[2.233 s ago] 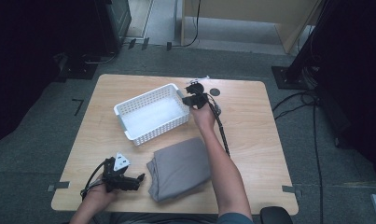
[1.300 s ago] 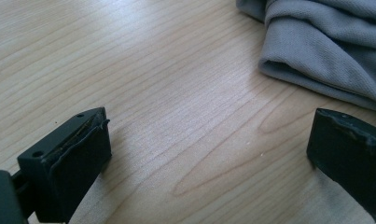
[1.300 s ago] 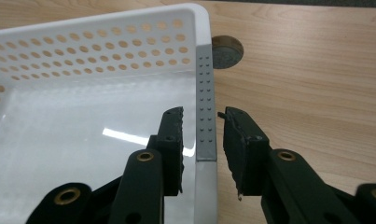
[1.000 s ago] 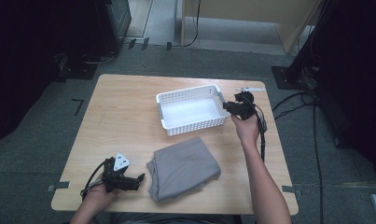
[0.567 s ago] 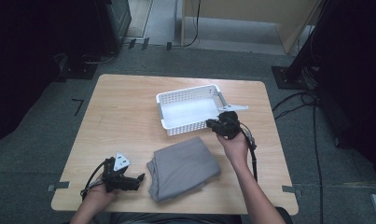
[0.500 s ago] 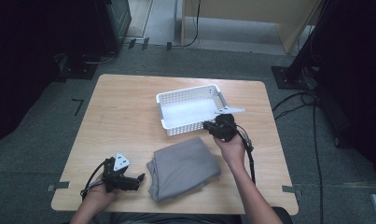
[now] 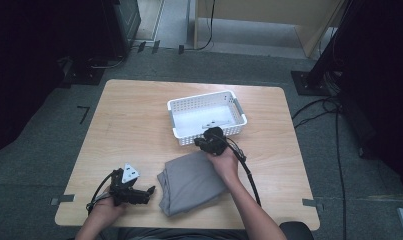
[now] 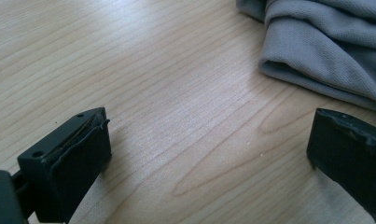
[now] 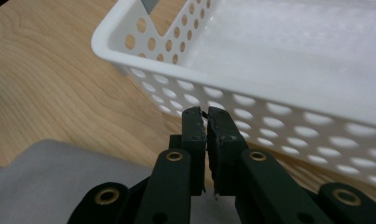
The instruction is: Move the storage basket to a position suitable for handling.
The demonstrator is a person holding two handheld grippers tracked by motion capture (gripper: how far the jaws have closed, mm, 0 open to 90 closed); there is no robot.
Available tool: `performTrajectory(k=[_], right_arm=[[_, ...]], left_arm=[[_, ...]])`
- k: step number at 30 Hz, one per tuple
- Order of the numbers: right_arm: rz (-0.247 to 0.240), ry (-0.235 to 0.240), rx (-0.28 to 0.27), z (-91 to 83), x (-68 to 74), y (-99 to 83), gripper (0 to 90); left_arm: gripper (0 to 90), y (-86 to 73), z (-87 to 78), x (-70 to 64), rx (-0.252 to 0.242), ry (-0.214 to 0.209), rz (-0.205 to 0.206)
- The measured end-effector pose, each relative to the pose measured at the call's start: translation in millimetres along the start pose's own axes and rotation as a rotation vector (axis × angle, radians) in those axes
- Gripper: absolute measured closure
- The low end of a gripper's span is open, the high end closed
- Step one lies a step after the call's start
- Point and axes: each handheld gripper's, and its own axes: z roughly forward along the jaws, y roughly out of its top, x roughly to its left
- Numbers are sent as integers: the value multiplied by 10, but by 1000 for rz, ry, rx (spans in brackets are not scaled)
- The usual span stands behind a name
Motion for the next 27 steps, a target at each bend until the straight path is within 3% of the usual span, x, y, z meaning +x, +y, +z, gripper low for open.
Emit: performTrajectory(k=[3, 17, 23, 27], right_arm=[[-13, -3, 1, 96, 30, 60, 847], [7, 12, -18, 360, 67, 268, 794], [23, 34, -14, 372, 45, 281, 737], [-1, 48, -30, 279, 66, 269, 665]], left_arm=[[0, 0, 0, 0, 0, 0, 1], [0, 0, -1, 1, 1, 0, 2], [0, 0, -1, 1, 2, 0, 2], [0, 0, -1, 1, 1, 0, 2]])
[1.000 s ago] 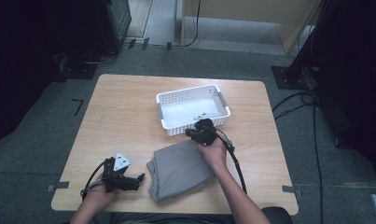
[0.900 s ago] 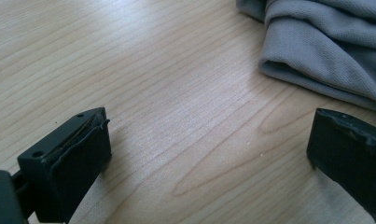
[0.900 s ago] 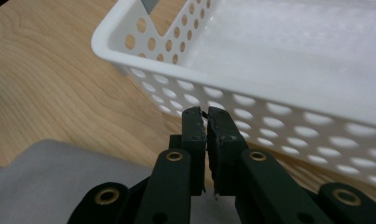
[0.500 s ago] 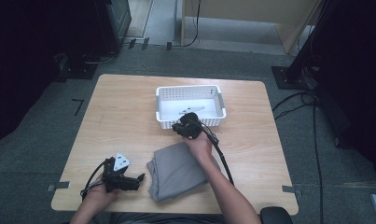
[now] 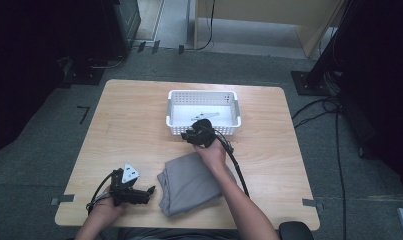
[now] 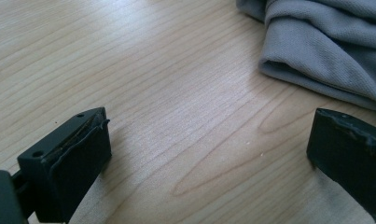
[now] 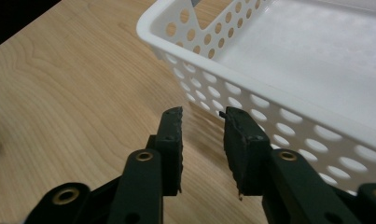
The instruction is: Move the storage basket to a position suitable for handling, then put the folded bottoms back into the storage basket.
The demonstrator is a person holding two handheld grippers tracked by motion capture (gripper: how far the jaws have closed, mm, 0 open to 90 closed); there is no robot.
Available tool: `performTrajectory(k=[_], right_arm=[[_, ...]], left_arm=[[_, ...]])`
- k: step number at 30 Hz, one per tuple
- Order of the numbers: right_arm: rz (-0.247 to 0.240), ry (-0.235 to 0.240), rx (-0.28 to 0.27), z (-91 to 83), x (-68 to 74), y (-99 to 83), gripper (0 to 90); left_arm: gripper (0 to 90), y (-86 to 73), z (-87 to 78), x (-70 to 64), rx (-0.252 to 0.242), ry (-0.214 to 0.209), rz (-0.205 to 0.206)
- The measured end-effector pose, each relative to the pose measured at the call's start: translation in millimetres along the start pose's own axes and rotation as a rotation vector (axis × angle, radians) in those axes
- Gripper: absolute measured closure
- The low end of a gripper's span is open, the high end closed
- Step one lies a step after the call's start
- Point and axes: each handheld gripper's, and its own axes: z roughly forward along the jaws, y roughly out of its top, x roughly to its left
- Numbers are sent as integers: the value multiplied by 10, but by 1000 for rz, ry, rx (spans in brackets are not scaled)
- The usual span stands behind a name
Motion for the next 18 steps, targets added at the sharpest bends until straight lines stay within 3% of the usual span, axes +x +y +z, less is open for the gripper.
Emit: performTrajectory(k=[4, 18], right_arm=[[2, 8, 8, -114, -9, -42, 596], [15, 20, 4, -545, -114, -287, 510]], left_arm=[[0, 0, 0, 0, 0, 0, 0], [0, 4, 5, 0, -2, -2, 0]])
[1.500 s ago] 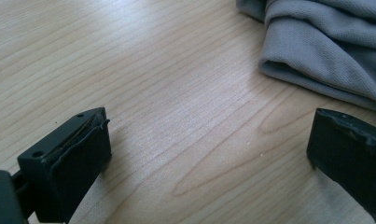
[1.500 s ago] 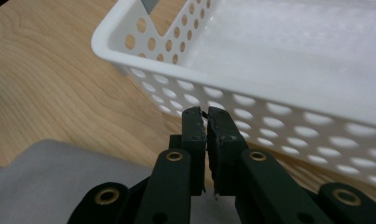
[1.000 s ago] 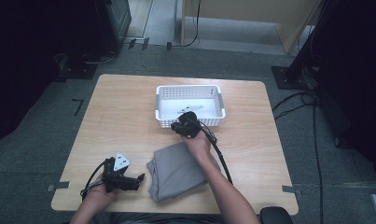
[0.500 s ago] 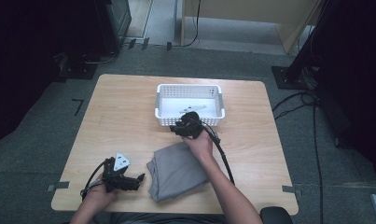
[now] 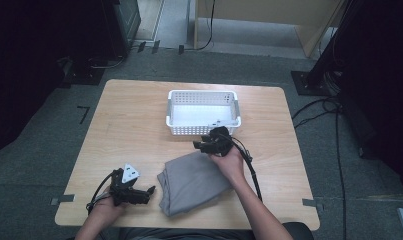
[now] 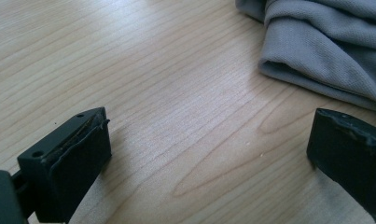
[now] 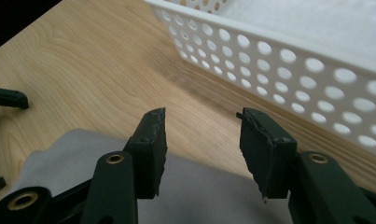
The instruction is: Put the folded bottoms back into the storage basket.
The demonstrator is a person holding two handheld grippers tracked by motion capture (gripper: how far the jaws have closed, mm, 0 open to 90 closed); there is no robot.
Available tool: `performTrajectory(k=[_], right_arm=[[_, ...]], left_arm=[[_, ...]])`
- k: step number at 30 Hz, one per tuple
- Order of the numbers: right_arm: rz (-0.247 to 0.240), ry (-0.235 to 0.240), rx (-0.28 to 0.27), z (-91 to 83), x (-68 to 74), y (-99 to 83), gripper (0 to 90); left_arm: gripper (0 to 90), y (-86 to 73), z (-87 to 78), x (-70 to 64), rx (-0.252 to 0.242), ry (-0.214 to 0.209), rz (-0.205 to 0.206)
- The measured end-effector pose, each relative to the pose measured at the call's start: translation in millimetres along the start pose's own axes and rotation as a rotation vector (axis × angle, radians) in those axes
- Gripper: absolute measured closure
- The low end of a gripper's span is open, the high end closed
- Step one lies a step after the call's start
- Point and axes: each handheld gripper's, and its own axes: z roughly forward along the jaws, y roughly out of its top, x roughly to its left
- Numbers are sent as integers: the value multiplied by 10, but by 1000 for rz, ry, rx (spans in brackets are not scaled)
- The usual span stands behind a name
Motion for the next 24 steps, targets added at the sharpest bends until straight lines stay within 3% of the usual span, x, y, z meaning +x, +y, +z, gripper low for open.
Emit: performTrajectory(k=[14, 24], right_arm=[[13, -24, 8, -335, -100, -322, 454], [26, -32, 15, -457, -123, -538, 410]], left_arm=[[0, 0, 0, 0, 0, 0, 0], [0, 0, 0, 0, 0, 0, 0]])
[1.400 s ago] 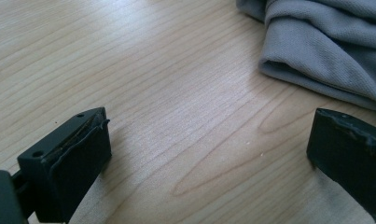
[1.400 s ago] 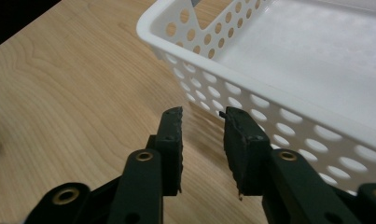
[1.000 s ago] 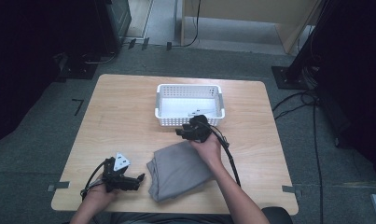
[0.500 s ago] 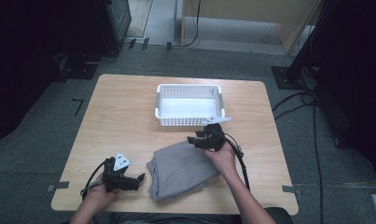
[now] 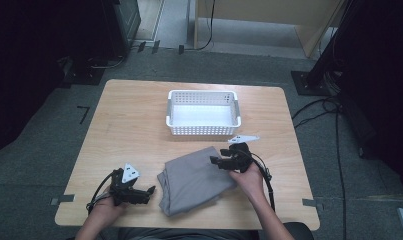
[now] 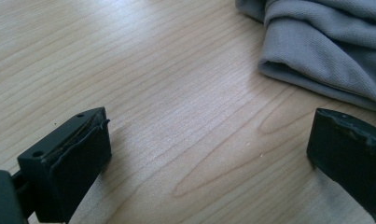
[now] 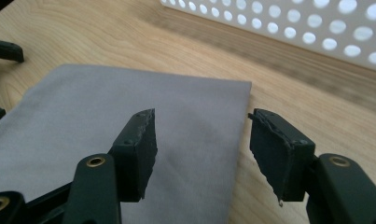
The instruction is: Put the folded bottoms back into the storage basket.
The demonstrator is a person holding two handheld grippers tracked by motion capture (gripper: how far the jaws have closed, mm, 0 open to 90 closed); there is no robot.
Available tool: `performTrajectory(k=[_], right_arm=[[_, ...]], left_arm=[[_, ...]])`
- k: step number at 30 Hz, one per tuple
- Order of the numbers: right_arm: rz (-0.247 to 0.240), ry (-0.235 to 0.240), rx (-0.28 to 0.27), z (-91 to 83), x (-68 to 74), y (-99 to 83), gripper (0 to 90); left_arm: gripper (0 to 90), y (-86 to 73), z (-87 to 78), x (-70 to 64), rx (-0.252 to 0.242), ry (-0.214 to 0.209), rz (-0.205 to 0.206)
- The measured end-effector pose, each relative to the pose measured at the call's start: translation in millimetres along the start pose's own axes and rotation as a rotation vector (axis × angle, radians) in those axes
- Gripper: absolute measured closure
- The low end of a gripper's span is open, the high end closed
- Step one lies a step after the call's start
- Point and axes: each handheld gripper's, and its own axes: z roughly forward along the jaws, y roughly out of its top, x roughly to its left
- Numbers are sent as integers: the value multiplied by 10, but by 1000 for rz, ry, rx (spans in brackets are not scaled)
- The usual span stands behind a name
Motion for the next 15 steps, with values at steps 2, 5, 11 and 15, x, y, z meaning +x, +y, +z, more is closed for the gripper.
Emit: performTrajectory(k=[2, 5, 11, 15], right_arm=[[4, 1, 1, -10, 6, -39, 404], [-8, -12, 14, -15, 30, -87, 381], [-10, -11, 44, -5, 89, -205, 357], [-14, -14, 73, 26, 122, -265, 326]], left_arm=[[0, 0, 0, 0, 0, 0, 0], [0, 0, 0, 0, 0, 0, 0], [0, 0, 0, 0, 0, 0, 0], [0, 0, 0, 0, 0, 0, 0]])
